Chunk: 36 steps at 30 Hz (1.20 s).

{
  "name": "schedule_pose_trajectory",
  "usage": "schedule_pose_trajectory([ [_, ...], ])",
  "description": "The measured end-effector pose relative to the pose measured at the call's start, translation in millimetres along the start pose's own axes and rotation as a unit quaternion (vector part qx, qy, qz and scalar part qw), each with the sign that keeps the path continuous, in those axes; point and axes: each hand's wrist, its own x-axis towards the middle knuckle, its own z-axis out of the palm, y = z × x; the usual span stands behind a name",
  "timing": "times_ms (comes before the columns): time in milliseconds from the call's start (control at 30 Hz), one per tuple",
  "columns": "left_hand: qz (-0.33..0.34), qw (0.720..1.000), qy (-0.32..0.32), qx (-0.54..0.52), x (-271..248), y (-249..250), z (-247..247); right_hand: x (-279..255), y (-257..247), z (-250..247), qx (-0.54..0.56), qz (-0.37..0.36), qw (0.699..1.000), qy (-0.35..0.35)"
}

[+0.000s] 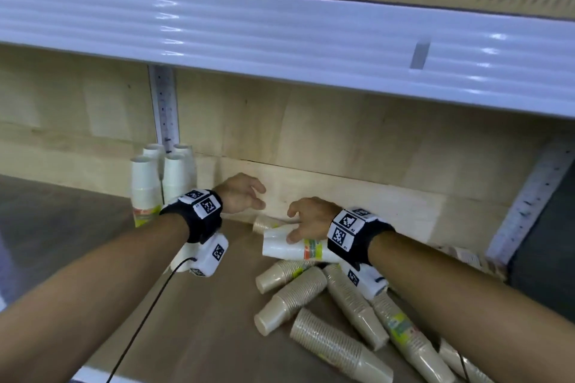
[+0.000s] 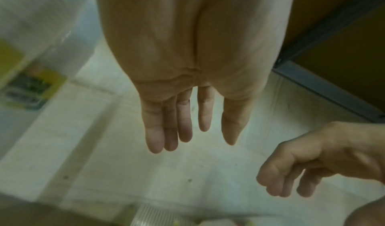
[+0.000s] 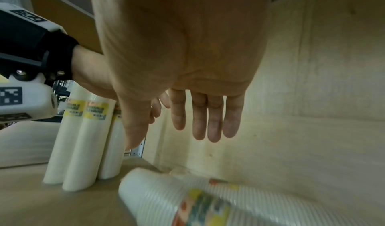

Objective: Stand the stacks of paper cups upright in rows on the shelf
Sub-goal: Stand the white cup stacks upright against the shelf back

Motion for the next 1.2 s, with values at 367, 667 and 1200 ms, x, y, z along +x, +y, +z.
schedule_pose_trajectory([
  [367, -0.010, 0.998, -0.068, -0.001, 28, -35, 59, 4, 25, 56, 0.038, -0.019, 0.999, 0.012],
  [667, 0.009, 0.995, -0.094, -0.026, 48, -50, 79, 15, 36, 74, 0.029, -0.011, 1.000, 0.003],
  [1200, 0.036, 0.994, -0.097, -0.016, 41, -33, 63, 2, 45, 60, 0.053, -0.025, 0.998, 0.030],
])
